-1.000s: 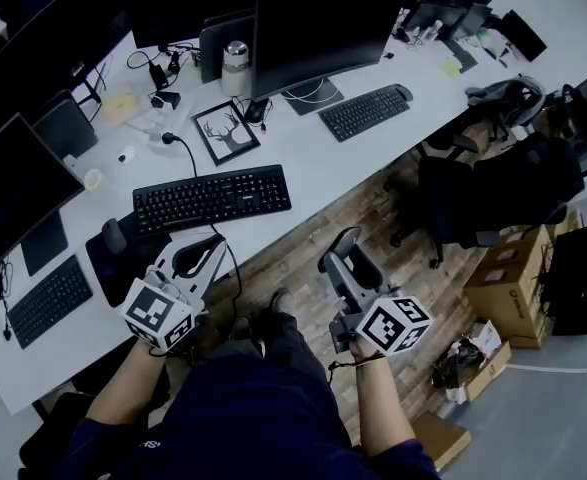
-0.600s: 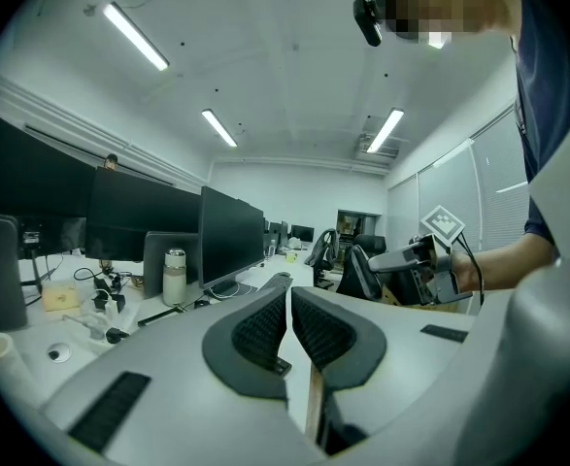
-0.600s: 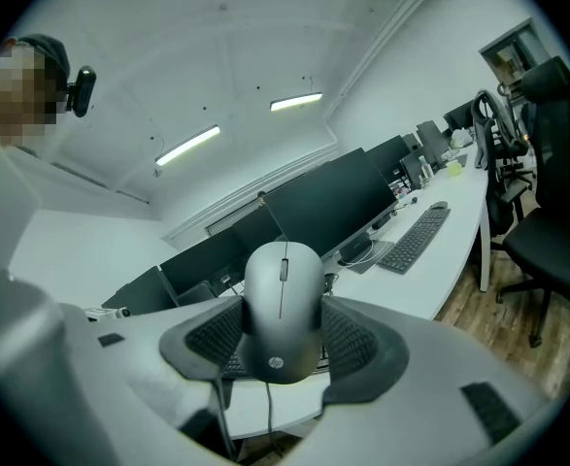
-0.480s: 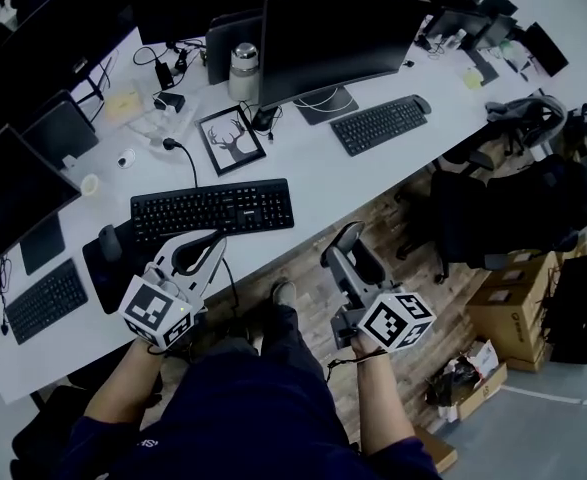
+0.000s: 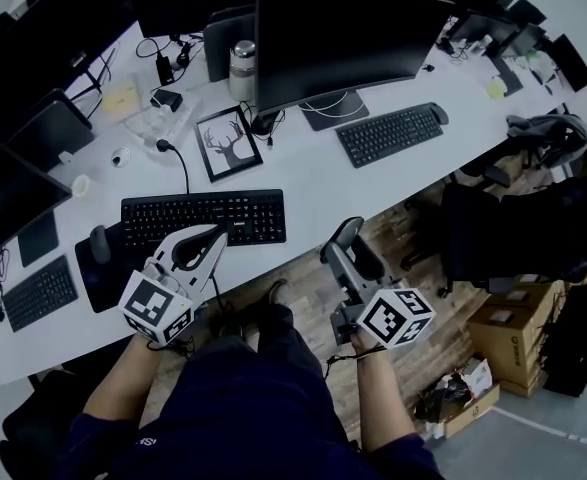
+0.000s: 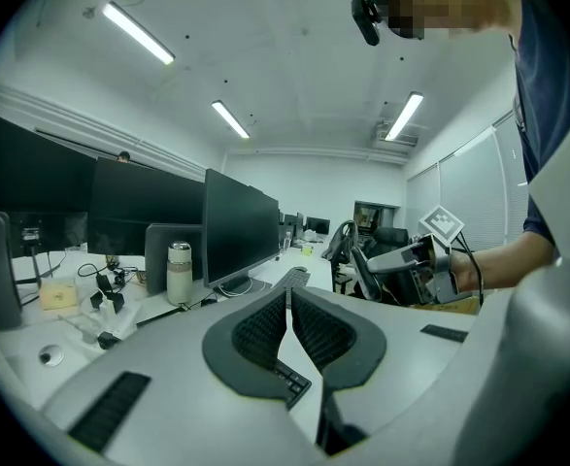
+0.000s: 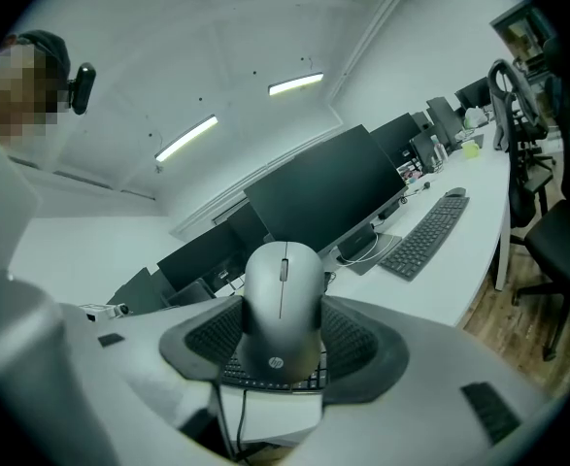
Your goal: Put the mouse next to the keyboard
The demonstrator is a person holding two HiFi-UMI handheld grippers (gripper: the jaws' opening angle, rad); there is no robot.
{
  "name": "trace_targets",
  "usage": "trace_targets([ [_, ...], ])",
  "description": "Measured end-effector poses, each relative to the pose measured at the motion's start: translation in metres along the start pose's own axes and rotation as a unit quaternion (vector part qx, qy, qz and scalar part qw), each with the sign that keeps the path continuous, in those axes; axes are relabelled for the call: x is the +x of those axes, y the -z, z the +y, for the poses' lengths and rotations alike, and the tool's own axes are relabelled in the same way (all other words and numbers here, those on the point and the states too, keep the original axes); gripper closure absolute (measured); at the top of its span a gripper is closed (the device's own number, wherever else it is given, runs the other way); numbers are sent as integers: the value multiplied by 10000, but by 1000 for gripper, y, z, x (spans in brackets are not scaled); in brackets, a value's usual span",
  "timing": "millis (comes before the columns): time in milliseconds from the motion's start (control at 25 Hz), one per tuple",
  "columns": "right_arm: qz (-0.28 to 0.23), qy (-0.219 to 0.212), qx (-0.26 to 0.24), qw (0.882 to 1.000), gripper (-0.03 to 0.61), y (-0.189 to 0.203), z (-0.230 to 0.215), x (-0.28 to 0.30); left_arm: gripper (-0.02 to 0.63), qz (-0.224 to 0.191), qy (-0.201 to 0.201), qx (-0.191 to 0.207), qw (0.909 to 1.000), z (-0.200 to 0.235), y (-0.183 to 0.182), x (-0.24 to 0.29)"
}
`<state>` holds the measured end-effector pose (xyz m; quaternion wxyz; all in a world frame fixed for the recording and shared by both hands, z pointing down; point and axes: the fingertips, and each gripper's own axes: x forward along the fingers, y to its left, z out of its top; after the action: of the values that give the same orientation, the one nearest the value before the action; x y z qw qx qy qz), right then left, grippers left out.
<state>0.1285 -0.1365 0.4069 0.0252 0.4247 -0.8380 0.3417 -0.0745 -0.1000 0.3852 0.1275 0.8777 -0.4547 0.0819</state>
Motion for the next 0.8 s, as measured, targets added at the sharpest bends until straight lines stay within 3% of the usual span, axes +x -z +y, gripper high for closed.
trace_targets([
  [800, 958, -503, -302, 9937, 321, -29, -84, 94, 571, 338, -822, -265, 9957, 32, 6, 87],
])
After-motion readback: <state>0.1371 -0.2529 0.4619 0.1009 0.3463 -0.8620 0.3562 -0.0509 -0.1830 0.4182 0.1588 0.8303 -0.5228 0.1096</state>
